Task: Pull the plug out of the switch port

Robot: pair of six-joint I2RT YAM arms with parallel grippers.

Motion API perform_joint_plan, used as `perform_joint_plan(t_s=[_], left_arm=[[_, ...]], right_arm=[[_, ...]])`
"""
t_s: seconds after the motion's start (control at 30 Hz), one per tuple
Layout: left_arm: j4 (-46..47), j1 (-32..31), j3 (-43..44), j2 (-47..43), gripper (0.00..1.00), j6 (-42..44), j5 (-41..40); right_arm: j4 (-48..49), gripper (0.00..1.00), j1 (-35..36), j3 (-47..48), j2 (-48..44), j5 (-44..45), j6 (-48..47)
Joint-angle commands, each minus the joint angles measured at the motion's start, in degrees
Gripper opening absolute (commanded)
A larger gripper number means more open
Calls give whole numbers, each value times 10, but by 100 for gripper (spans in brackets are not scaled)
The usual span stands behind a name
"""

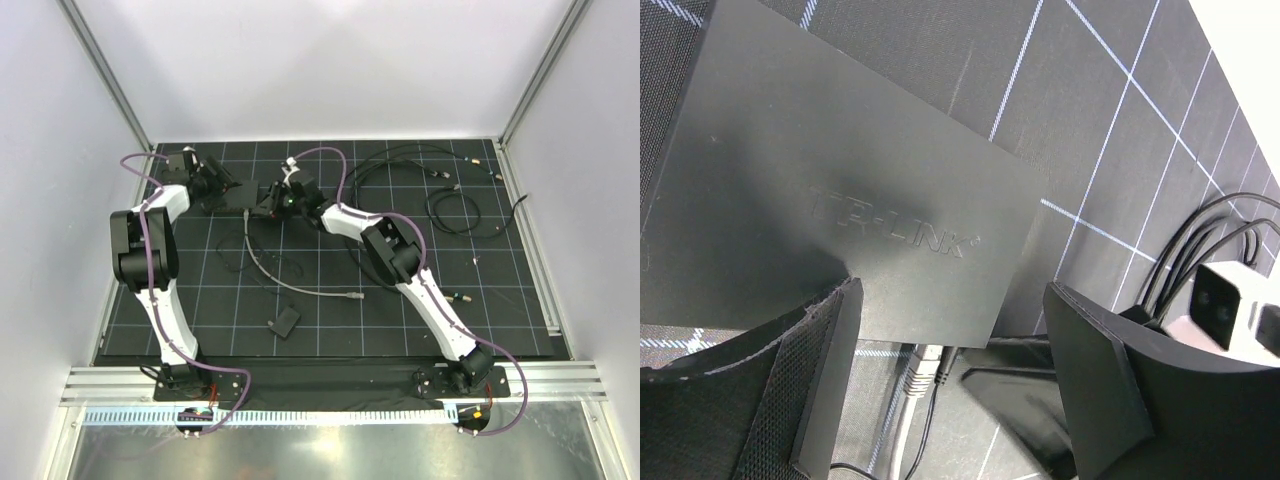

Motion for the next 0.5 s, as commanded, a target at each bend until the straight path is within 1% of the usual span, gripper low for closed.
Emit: perform_joint_plan(t_s=[0.0,0.17,0.37,0.47], left_arm=[[-17,-1,20,15,77,11,-17],[-30,-2,20,23,77,1,-14],[-42,-2,21,25,75,2,-10],[-45,-2,21,22,74,3,-7]], right_arm=[[-4,36,18,36,21,20,7],[2,33,19,33,31,30,28],[19,28,17,5,24,44,53],[33,29,10,-11,22,43,69]])
